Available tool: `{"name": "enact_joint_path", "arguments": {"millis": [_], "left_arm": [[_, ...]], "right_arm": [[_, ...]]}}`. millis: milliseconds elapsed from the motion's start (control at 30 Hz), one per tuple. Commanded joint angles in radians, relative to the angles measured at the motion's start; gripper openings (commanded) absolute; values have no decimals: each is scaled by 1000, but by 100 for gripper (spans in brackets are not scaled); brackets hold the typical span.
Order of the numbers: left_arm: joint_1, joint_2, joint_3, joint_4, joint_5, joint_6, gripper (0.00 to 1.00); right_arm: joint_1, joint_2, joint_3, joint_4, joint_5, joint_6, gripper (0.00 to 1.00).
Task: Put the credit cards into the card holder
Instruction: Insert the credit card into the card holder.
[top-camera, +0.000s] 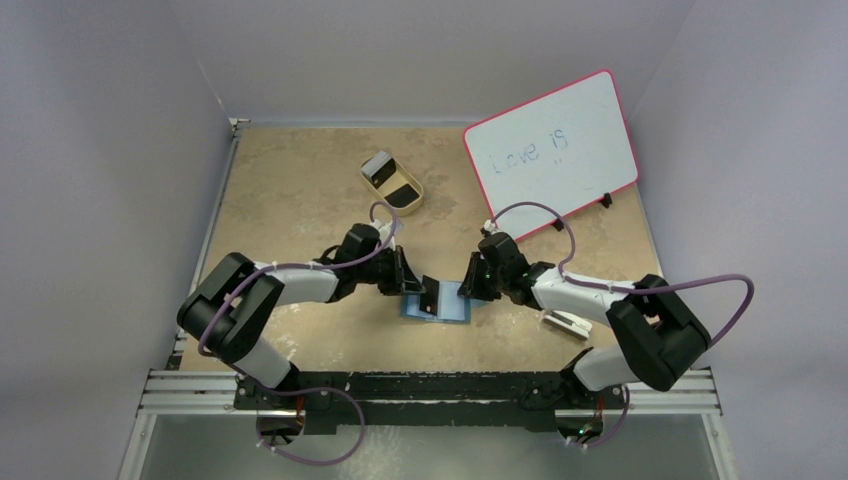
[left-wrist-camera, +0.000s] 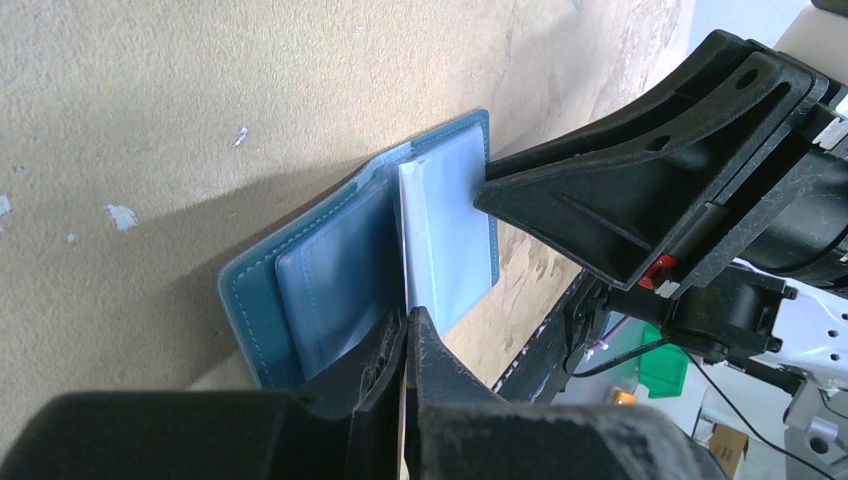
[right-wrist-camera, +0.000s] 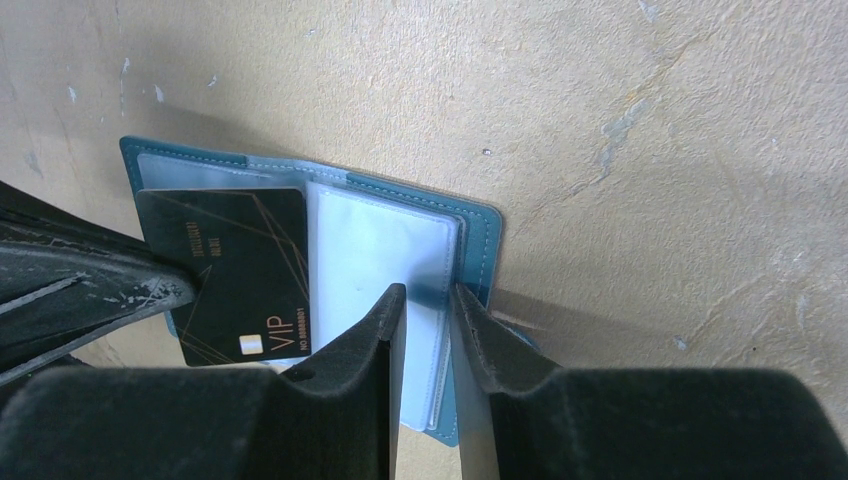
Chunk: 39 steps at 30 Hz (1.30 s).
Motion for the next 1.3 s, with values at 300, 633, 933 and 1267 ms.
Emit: {"name": "enact_joint_path", "arguments": {"millis": [300, 633, 933, 1267], "left_arm": [[-11, -75, 66, -69, -43, 51, 0], [-11, -14, 27, -20, -43, 24, 0], [-21, 20, -38, 120, -28, -67, 0], [-32, 67, -70, 207, -48, -115, 0]], "right_arm": [[9, 54, 1, -30, 34, 2, 25], [9, 62, -1, -21, 33, -2, 25], [9, 62, -2, -18, 36, -1, 25], [9, 71, 0, -18, 36, -2, 26]]}}
